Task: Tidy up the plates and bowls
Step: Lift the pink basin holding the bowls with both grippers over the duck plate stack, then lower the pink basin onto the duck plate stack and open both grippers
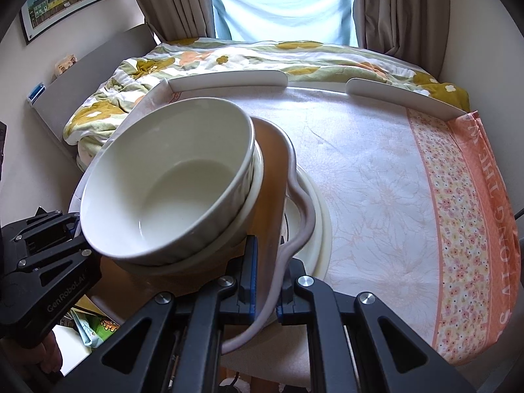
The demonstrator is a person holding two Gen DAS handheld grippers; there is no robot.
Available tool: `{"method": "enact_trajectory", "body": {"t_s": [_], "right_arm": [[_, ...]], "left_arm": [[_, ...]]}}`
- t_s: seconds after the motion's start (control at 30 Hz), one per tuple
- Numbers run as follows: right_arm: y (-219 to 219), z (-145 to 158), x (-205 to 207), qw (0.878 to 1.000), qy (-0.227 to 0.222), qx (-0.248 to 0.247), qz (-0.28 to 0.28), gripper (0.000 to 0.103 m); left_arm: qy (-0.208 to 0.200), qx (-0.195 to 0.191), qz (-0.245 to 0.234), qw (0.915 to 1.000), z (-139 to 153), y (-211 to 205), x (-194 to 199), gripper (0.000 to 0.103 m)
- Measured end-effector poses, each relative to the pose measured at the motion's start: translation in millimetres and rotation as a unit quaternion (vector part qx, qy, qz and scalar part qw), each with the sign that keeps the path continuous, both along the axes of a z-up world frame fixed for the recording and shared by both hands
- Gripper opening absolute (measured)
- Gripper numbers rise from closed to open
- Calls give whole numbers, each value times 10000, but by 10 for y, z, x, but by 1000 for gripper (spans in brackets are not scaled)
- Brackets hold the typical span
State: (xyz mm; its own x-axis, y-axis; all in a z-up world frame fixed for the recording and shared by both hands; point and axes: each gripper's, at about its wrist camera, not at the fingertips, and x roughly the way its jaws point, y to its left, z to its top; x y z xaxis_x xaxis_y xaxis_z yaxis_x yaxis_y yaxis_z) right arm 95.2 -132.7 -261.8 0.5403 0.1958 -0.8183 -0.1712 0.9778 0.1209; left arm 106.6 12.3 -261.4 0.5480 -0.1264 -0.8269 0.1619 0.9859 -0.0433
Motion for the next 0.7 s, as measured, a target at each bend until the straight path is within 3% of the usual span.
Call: {"method": "enact_trajectory", "body": {"t_s": [0.43,0.7], "right_arm": [[-13,-79,33,9996,-114,94,-245,8],[3,-71,38,9993,2,56,-377,8]], "left_arm": [[-164,-19,21,9999,-89,-4,45,8],[49,-141,30,9999,-75,38,79,9]]}}
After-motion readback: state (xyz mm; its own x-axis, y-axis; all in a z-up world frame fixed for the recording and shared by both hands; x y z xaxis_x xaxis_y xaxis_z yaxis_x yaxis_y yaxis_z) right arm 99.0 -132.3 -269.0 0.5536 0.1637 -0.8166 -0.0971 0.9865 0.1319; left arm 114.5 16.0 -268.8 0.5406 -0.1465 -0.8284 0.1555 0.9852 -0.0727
